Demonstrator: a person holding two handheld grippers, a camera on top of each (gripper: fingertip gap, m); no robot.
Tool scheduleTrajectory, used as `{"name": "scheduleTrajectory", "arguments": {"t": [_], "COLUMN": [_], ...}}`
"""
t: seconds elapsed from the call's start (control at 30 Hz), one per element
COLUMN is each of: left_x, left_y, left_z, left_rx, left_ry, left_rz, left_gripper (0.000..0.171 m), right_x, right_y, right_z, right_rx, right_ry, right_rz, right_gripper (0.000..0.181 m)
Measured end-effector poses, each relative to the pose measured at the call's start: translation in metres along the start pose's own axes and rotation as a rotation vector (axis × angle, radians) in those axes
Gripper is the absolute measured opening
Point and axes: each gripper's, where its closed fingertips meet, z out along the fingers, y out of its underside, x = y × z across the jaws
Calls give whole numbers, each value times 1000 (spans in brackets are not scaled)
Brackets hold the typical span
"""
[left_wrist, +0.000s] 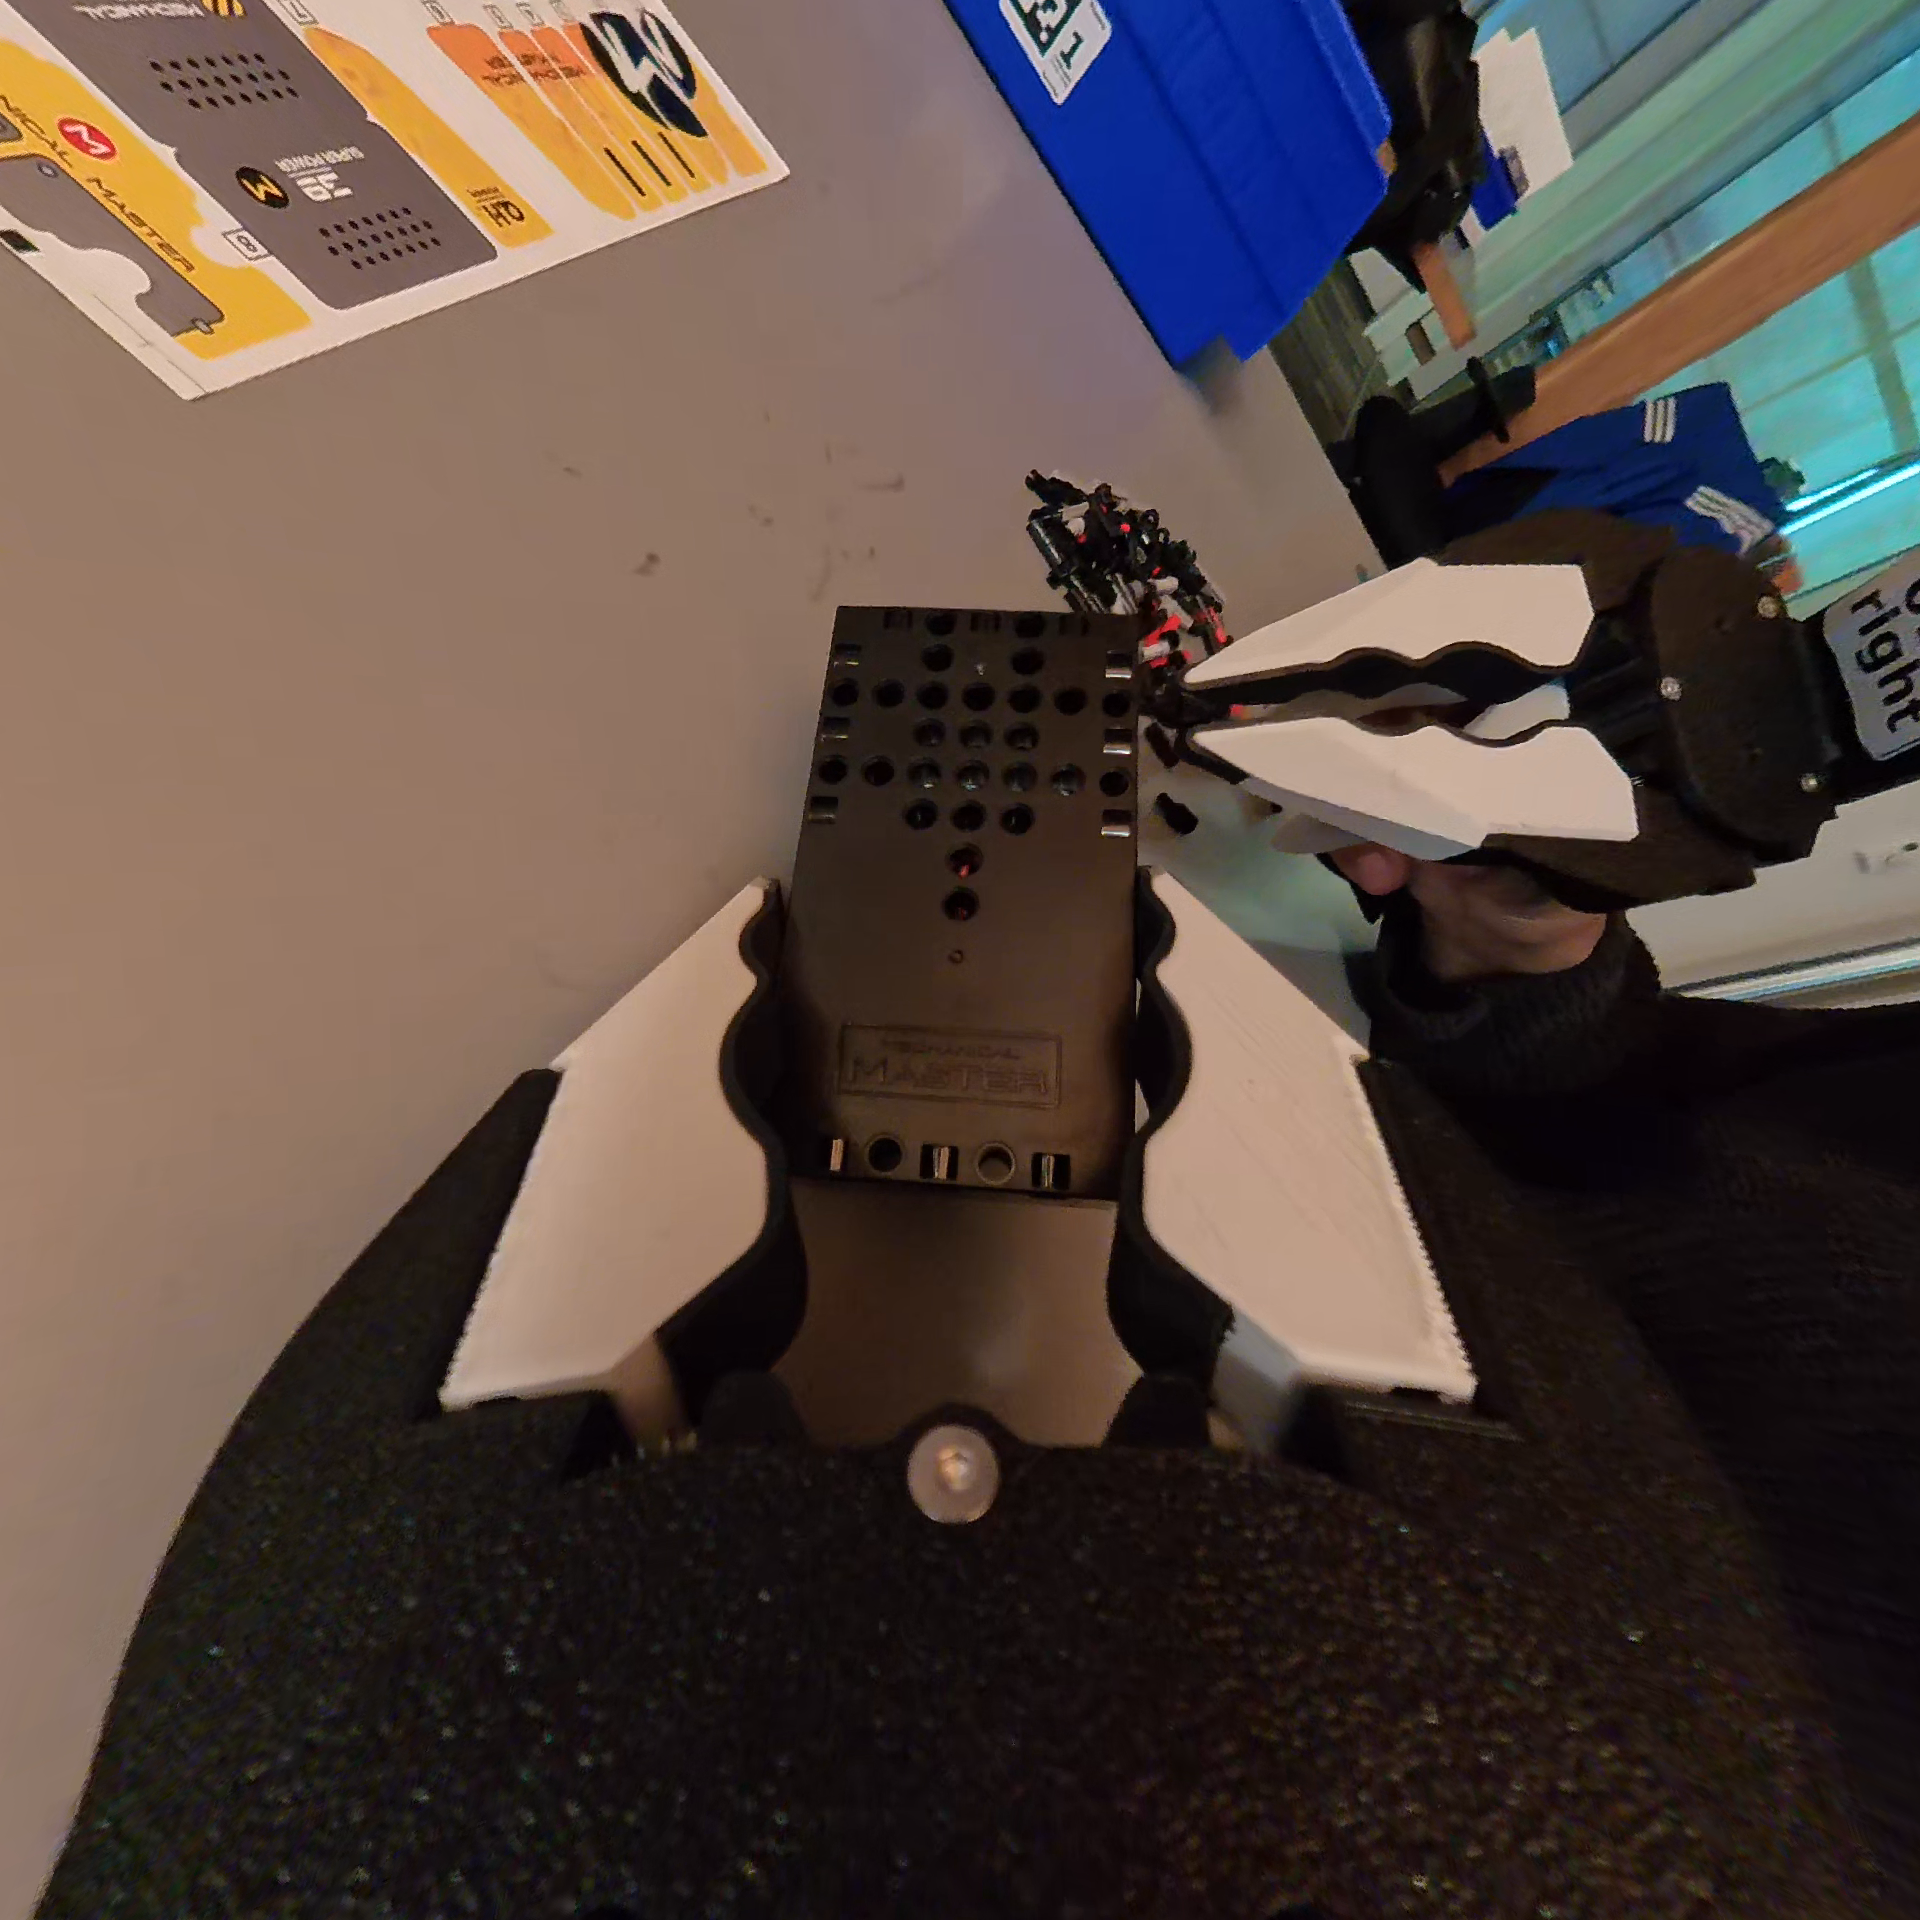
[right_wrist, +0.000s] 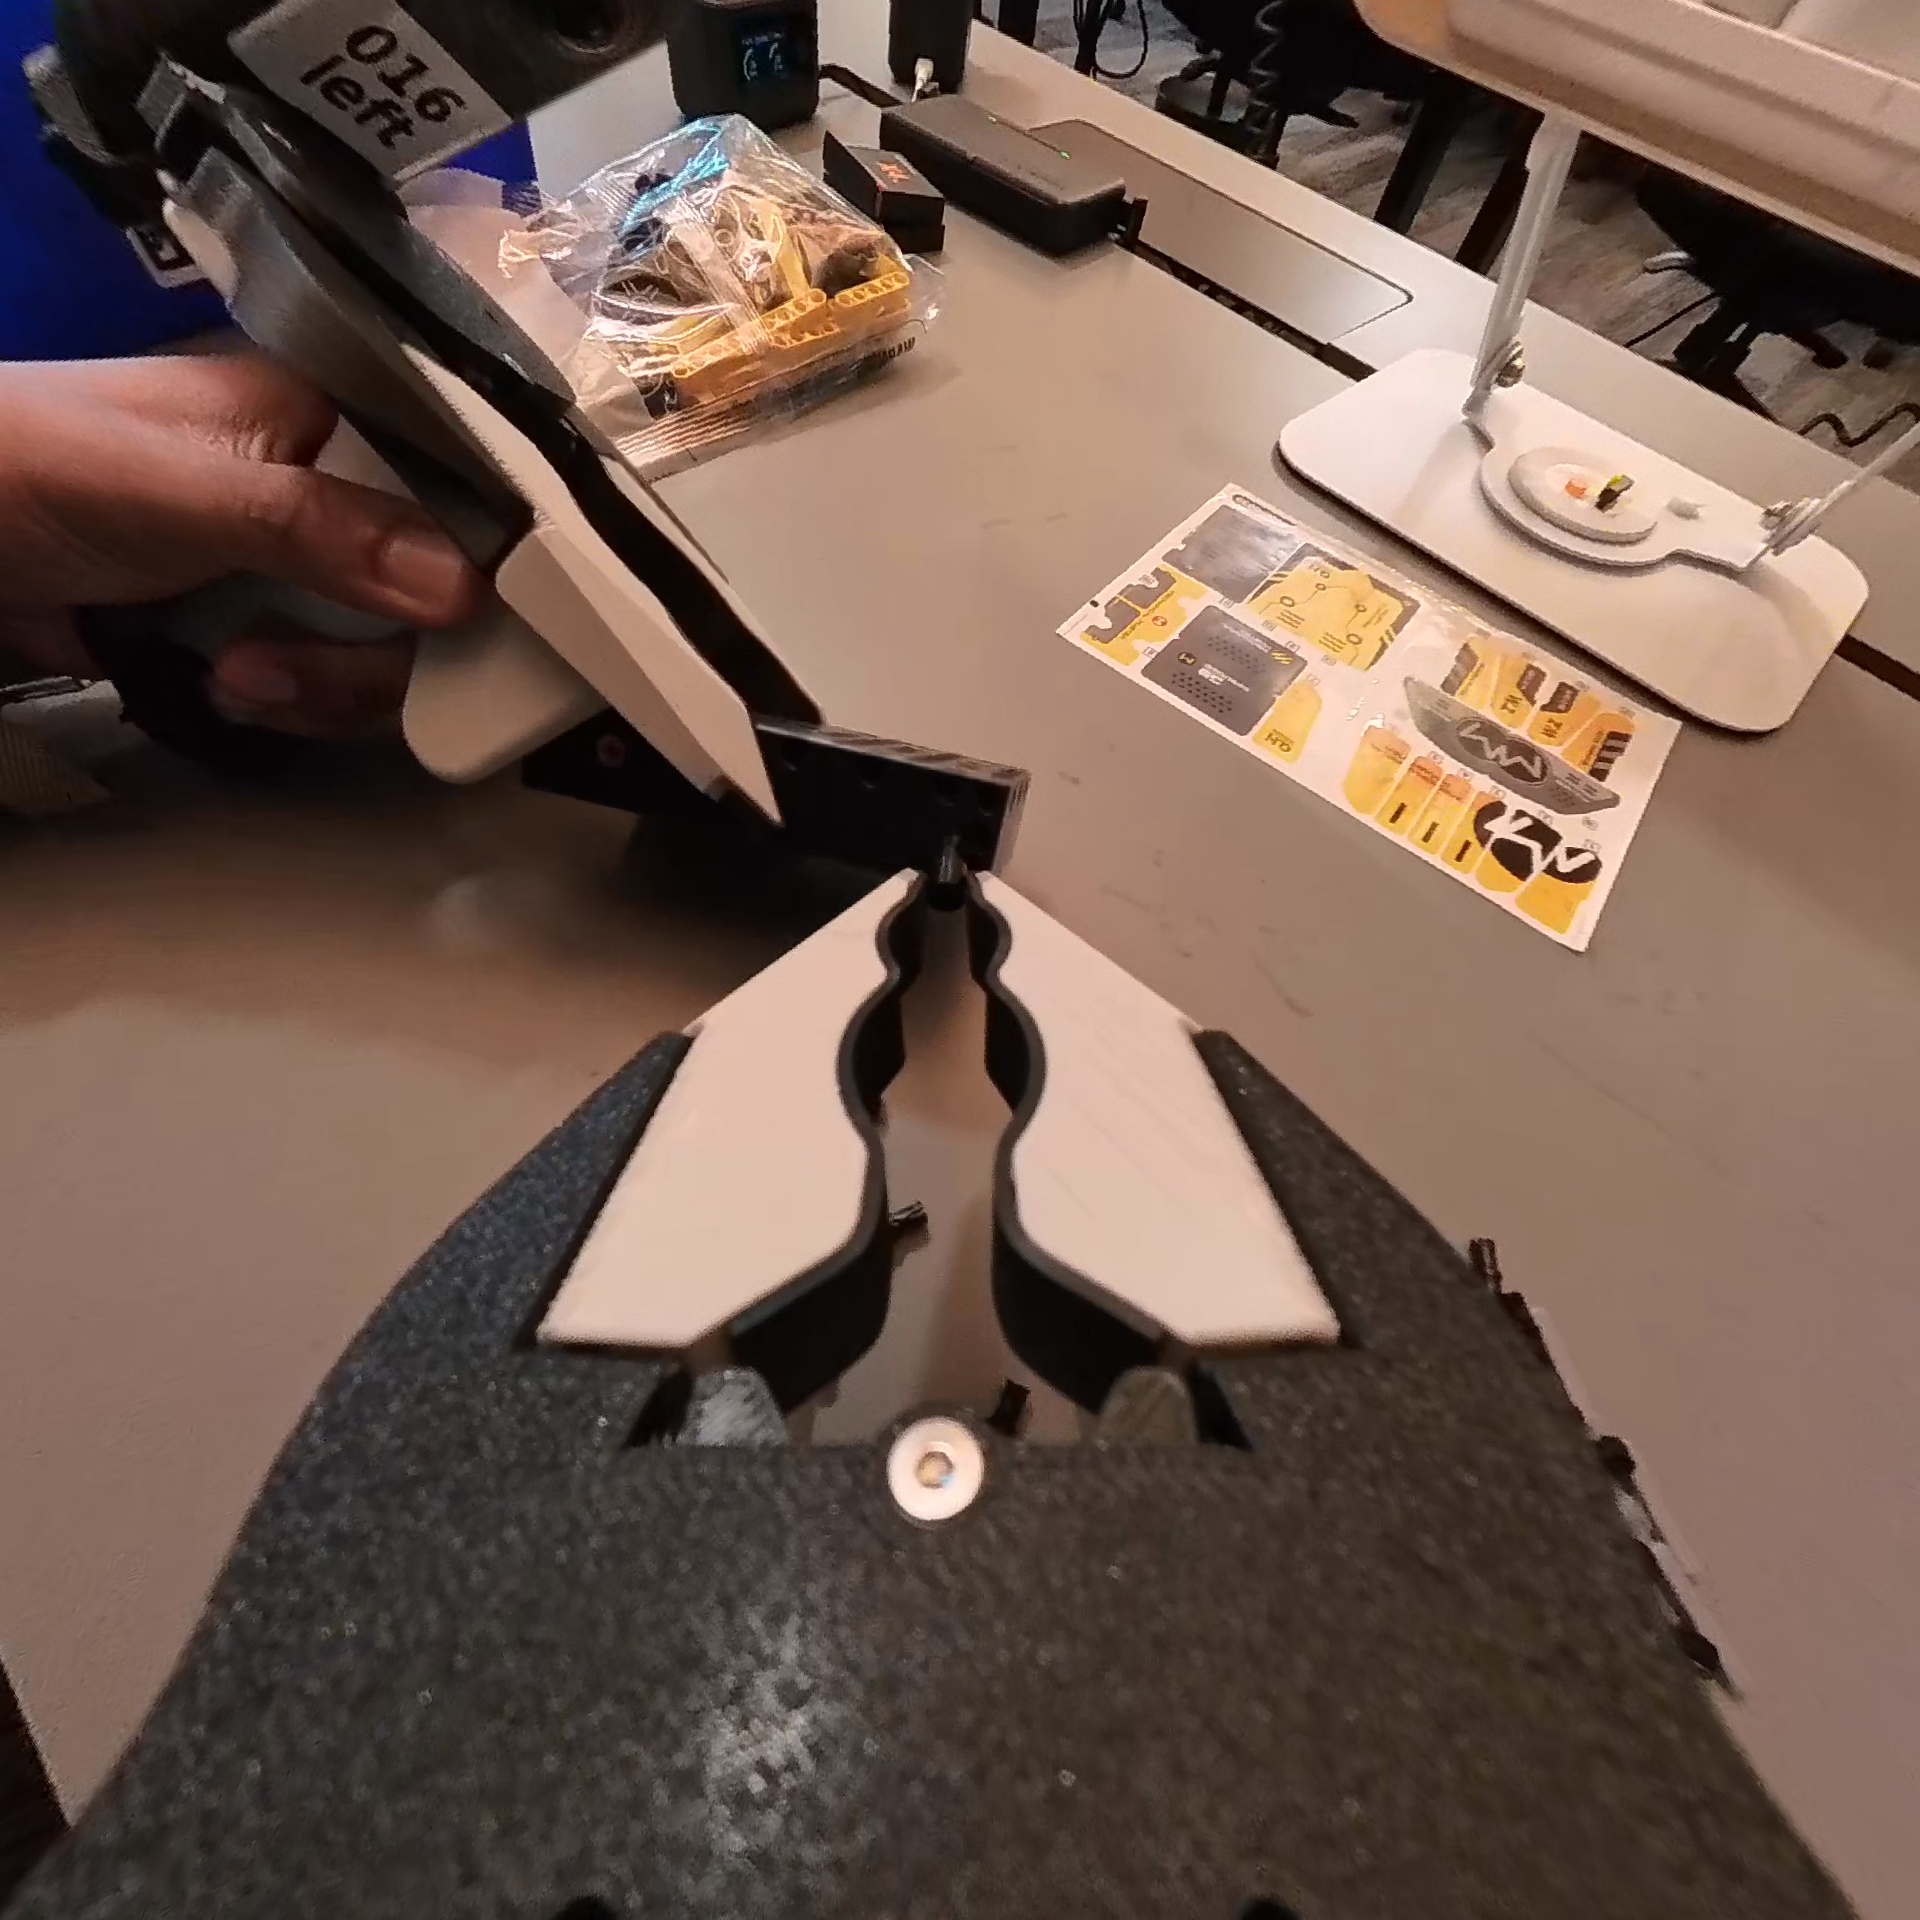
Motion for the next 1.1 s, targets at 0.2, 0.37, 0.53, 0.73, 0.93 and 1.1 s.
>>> {"name": "scheduleTrajectory", "arguments": {"t": [0.2,0.37,0.53,0.73,0.93,1.1], "left_x": [-1,-4,-8,-9,-11,-14], "left_y": [3,6,7,9,10,11], "left_z": [4,8,9,10,12,13], "left_rx": [-20,-39,-52,-65,-77,-95], "left_ry": [-103,-206,-289,-336,-390,-454], "left_rz": [97,189,255,299,355,423], "left_gripper": [66,66,66,66,66,66], "right_x": [-1,0,1,1,1,0], "right_y": [3,9,19,27,32,36], "right_z": [1,2,5,7,7,8], "right_rx": [-11,-30,-71,-86,-107,-151], "right_ry": [-1,1,14,-7,-48,-50], "right_rz": [4,16,12,66,167,195], "right_gripper": [7,7,7,7,7,7]}}
